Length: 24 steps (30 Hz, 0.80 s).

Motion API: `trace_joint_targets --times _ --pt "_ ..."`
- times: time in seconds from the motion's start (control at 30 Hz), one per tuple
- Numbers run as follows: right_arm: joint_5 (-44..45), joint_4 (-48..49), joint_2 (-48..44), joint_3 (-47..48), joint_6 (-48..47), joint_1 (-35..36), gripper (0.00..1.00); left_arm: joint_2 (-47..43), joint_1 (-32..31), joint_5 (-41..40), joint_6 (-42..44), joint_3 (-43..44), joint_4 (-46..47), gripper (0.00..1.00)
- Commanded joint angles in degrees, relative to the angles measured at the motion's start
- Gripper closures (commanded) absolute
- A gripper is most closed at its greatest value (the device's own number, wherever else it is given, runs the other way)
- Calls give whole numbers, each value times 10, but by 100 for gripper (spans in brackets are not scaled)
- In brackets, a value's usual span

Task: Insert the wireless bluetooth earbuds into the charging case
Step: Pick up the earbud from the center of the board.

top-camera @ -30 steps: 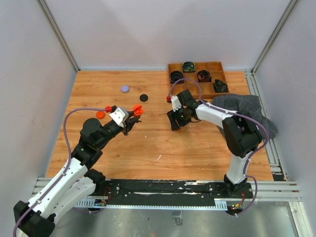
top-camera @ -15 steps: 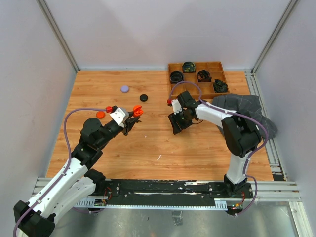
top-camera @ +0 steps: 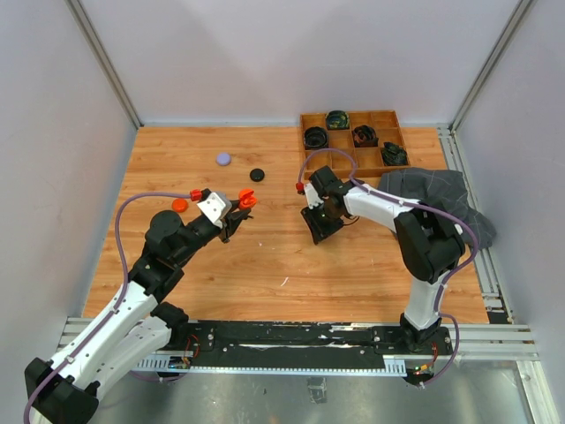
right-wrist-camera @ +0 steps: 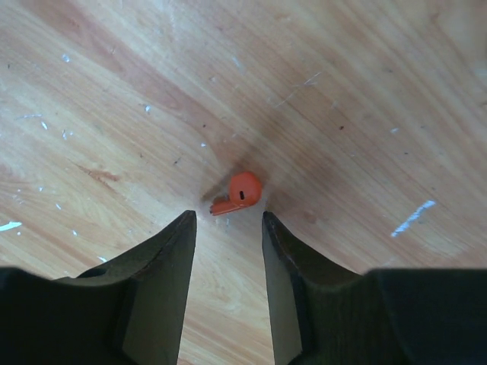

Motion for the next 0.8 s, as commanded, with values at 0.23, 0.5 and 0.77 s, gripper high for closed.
trace_joint_targets --times 0.23,0.5,0.77 --pt "70 -16 11 48 43 22 64 2 2 3 0 -5 13 100" --pt "75 -17 24 52 53 23 69 5 2 9 -1 -4 14 100" --pt "84 -16 40 52 50 25 72 9 2 16 -3 -5 16 100"
